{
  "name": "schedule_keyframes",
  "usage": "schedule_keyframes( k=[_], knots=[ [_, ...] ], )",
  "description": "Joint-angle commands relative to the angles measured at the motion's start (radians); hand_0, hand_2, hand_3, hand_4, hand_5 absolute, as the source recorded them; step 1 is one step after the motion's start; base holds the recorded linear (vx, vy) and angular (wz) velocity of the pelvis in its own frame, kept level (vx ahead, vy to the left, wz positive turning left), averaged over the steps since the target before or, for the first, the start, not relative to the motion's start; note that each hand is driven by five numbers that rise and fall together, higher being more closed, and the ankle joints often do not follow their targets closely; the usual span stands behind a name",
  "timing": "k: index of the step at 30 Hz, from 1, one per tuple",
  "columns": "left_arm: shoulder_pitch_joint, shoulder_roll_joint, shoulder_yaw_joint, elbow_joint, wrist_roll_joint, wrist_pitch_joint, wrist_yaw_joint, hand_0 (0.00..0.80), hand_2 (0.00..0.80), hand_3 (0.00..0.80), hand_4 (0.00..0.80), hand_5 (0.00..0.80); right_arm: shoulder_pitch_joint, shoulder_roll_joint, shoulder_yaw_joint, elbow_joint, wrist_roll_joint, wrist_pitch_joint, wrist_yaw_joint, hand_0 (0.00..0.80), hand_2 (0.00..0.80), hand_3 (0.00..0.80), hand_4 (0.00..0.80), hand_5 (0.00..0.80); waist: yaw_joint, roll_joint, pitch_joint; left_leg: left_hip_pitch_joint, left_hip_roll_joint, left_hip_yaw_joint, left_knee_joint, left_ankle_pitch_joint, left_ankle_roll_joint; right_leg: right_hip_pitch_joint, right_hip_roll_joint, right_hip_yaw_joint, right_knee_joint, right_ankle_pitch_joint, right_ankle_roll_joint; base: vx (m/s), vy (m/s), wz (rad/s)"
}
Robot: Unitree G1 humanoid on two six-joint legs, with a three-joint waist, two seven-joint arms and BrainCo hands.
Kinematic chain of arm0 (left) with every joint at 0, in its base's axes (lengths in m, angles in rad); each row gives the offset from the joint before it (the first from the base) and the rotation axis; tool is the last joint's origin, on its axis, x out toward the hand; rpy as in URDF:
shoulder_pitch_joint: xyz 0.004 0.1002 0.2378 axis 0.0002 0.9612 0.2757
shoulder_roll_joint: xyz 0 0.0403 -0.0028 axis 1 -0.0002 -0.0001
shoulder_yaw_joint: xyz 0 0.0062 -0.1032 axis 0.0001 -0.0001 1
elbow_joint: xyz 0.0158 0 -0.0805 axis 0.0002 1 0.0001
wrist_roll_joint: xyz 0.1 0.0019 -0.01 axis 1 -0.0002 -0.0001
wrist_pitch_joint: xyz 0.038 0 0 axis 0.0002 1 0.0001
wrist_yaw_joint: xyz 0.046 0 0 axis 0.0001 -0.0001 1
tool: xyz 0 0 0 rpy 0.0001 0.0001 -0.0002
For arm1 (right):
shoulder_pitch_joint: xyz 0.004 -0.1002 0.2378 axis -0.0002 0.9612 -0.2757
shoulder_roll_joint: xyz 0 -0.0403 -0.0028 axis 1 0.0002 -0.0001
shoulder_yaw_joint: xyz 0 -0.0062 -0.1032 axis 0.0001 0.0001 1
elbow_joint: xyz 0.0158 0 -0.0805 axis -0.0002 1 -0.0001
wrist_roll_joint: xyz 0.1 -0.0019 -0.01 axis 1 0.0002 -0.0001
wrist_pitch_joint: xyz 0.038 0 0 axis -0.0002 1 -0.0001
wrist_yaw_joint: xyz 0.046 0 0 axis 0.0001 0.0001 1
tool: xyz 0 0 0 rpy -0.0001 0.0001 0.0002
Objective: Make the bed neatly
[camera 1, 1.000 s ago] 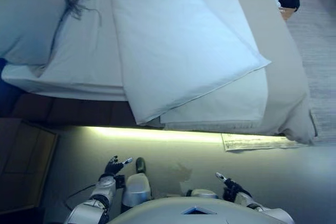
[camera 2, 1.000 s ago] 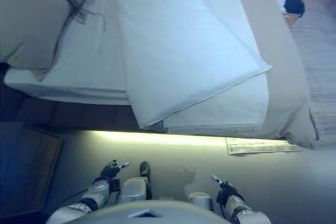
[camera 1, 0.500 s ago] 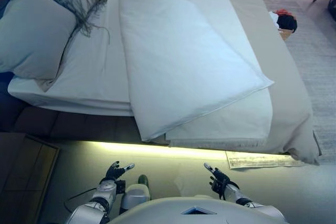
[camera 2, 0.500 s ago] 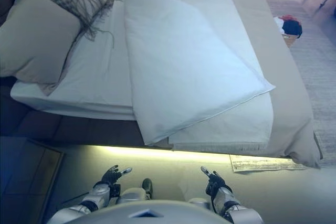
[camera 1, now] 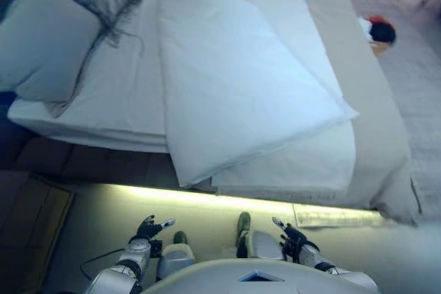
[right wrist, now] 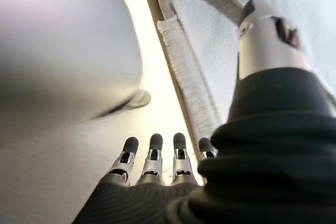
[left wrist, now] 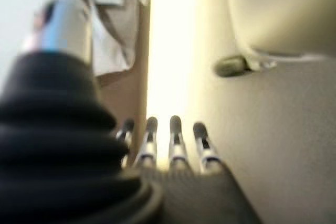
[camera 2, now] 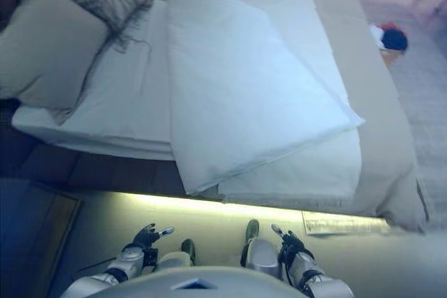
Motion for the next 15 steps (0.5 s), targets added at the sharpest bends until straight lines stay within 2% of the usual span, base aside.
schedule_keyframes(
  k=[1, 6, 10, 12, 13, 15],
  knots=[
    [-0.012, -0.049, 0.002, 0.013, 0.086, -0.033, -0.018, 0.000, 0.000, 0.000, 0.000, 0.000, -0.044, 0.005, 0.015, -0.003, 0.016, -0.024, -0.013, 0.000, 0.000, 0.000, 0.000, 0.000, -0.005, -0.002, 0.014, 0.073, -0.030, 0.006, -0.038, 0.011, 0.025, 0.020, -0.032, -0.022, -0.078, 0.175, -0.025, 0.168, -0.076, 0.08],
    [0.000, -0.043, -0.008, 0.011, 0.103, -0.031, -0.024, 0.000, 0.000, 0.000, 0.000, 0.000, -0.058, -0.010, 0.017, -0.021, 0.087, -0.040, 0.022, 0.000, 0.000, 0.000, 0.000, 0.000, 0.007, 0.017, -0.003, 0.087, -0.019, 0.009, -0.058, 0.017, -0.001, 0.051, -0.033, -0.051, -0.076, 0.144, -0.034, 0.112, -0.056, -0.17],
    [0.003, -0.032, -0.014, 0.007, 0.112, -0.015, -0.029, 0.000, 0.000, 0.000, 0.000, 0.000, -0.061, -0.007, 0.012, -0.019, 0.085, -0.047, 0.029, 0.000, 0.000, 0.000, 0.000, 0.000, 0.011, 0.036, 0.006, 0.096, -0.016, 0.026, -0.068, 0.017, -0.008, 0.039, -0.058, -0.102, -0.035, 0.131, -0.024, 0.087, -0.054, -0.02],
    [0.009, -0.025, -0.010, 0.004, 0.104, -0.010, -0.031, 0.000, 0.000, 0.000, 0.000, 0.000, -0.063, -0.008, 0.011, -0.022, 0.086, -0.034, 0.020, 0.000, 0.000, 0.000, 0.000, 0.000, 0.015, 0.049, 0.011, 0.102, -0.011, 0.049, -0.074, 0.020, -0.010, 0.027, -0.075, -0.144, 0.005, 0.116, -0.021, 0.126, -0.043, -0.08],
    [0.010, -0.023, -0.007, 0.005, 0.096, -0.009, -0.031, 0.000, 0.000, 0.000, 0.000, 0.000, -0.062, -0.008, 0.012, -0.021, 0.080, -0.029, 0.015, 0.000, 0.000, 0.000, 0.000, 0.000, 0.019, 0.060, 0.013, 0.113, -0.004, 0.050, -0.077, 0.009, -0.015, 0.031, -0.071, -0.145, 0.018, 0.096, -0.014, 0.128, -0.074, -0.13],
    [0.013, -0.022, -0.005, 0.004, 0.078, -0.006, -0.033, 0.000, 0.000, 0.000, 0.000, 0.000, -0.062, -0.010, 0.010, -0.014, 0.068, -0.031, 0.001, 0.000, 0.000, 0.000, 0.000, 0.000, 0.016, 0.061, 0.017, 0.101, -0.002, 0.046, -0.064, 0.017, -0.015, 0.016, -0.073, -0.145, 0.031, 0.096, -0.034, 0.113, -0.078, -0.21]
  ],
)
